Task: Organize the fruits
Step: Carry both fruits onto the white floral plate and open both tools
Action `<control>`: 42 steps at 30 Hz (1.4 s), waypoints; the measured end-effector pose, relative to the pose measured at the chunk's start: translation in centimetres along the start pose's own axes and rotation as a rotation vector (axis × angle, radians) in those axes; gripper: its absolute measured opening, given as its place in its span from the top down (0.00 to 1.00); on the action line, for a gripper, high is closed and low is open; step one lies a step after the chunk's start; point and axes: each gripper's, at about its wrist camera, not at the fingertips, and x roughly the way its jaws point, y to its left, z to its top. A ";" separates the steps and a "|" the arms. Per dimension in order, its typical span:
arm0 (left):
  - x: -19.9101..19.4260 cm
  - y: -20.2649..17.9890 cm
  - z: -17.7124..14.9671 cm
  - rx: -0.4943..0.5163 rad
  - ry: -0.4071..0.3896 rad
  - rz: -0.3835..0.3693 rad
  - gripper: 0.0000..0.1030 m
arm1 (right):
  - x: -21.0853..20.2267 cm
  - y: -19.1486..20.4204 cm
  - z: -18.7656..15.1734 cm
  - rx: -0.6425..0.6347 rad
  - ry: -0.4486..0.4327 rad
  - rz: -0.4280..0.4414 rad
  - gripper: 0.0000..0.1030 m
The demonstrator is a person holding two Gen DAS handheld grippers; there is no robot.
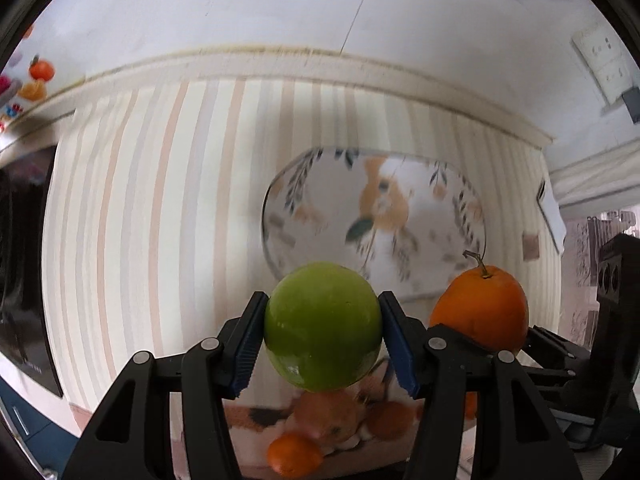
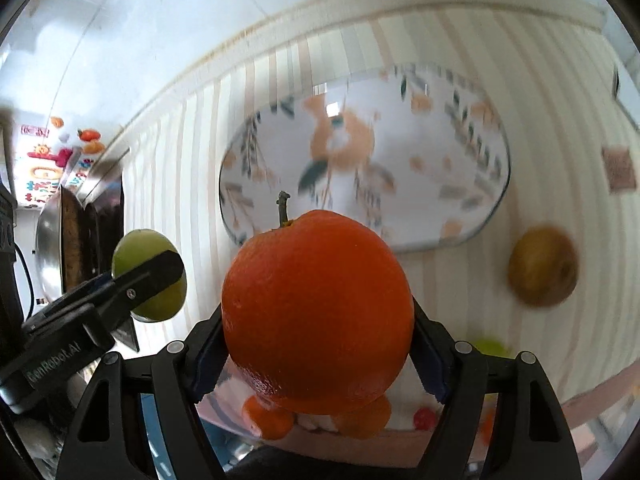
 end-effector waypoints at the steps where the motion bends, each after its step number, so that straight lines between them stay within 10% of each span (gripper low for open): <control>1: 0.4 -0.2 0.6 -0.004 0.001 0.001 0.48 | 0.0 -0.2 0.3 -0.009 -0.006 -0.008 0.22; 15: 10.1 0.1 8.9 -0.131 0.212 -0.047 0.48 | 7.3 -1.8 9.4 -0.059 0.085 -0.118 0.22; 42: 13.4 -1.0 9.7 -0.192 0.316 -0.062 0.40 | 6.9 -2.1 12.5 -0.065 0.125 -0.083 0.08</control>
